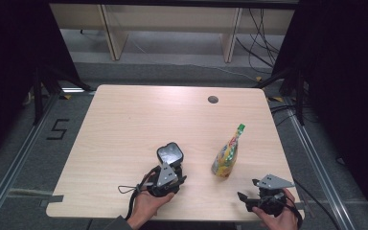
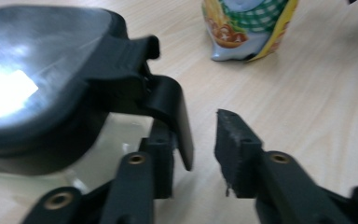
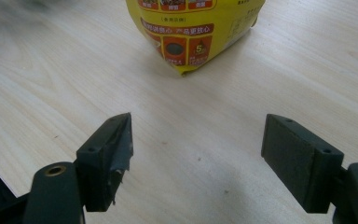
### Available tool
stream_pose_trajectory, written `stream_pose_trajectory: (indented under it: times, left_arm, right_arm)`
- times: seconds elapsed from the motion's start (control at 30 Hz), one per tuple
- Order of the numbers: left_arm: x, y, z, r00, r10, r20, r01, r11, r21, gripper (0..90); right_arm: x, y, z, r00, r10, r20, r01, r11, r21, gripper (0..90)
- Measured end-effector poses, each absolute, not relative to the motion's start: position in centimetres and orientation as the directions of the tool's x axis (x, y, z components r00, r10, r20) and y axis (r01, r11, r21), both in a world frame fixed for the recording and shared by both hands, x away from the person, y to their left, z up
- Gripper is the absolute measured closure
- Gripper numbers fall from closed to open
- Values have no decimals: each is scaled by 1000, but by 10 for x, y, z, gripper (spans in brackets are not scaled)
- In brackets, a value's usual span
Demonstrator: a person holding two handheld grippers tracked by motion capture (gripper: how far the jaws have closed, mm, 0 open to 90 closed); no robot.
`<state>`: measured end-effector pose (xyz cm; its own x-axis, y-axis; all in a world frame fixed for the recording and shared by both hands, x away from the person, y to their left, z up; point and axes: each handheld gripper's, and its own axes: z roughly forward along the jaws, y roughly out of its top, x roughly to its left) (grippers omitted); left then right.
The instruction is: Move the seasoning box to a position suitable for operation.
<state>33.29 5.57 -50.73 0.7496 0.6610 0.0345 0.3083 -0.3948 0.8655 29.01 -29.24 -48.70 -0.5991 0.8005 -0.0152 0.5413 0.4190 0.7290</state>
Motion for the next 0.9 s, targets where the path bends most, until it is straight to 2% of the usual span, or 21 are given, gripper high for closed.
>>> stream_pose_trajectory:
  times: [0.1, 0.2, 0.23, 0.37, 0.47, 0.57, 0.7, 0.77, 0.83, 0.9]
  left_arm:
    - [332, 60, -506, 748, 664, 21, 319, -387, 865, 787]
    - [333, 64, -503, 751, 660, 2, 323, -370, 871, 796]
    - [331, 69, -500, 748, 663, -29, 339, -345, 875, 793]
    - [326, 84, -492, 764, 645, 3, 305, -366, 879, 798]
    - [325, 92, -490, 750, 661, 32, 288, -369, 884, 847]
    - [324, 89, -492, 769, 636, -63, 338, -322, 884, 819]
    - [322, 79, -495, 788, 615, -39, 324, -359, 875, 810]
    - [322, 75, -496, 778, 626, -61, 346, -345, 873, 809]
    - [324, 68, -497, 790, 612, -36, 326, -370, 870, 804]
    - [324, 63, -499, 782, 622, -45, 345, -371, 862, 797]
  right_arm:
    - [288, -291, -487, -585, 811, 8, 565, 400, 722, 260]
    - [290, -293, -487, -602, 799, -12, 542, 419, 728, 260]
    - [290, -293, -487, -598, 801, -19, 542, 422, 727, 260]
    - [288, -291, -487, -585, 811, 17, 572, 398, 718, 260]
    - [289, -293, -488, -600, 800, -2, 554, 417, 720, 266]
    - [291, -292, -488, -609, 793, -11, 550, 431, 715, 266]
    - [289, -290, -487, -595, 804, 13, 564, 406, 719, 266]
    - [289, -290, -487, -594, 804, 12, 567, 408, 716, 266]
    - [290, -290, -488, -597, 802, 10, 563, 410, 718, 266]
    - [293, -291, -488, -614, 789, -14, 536, 431, 726, 266]
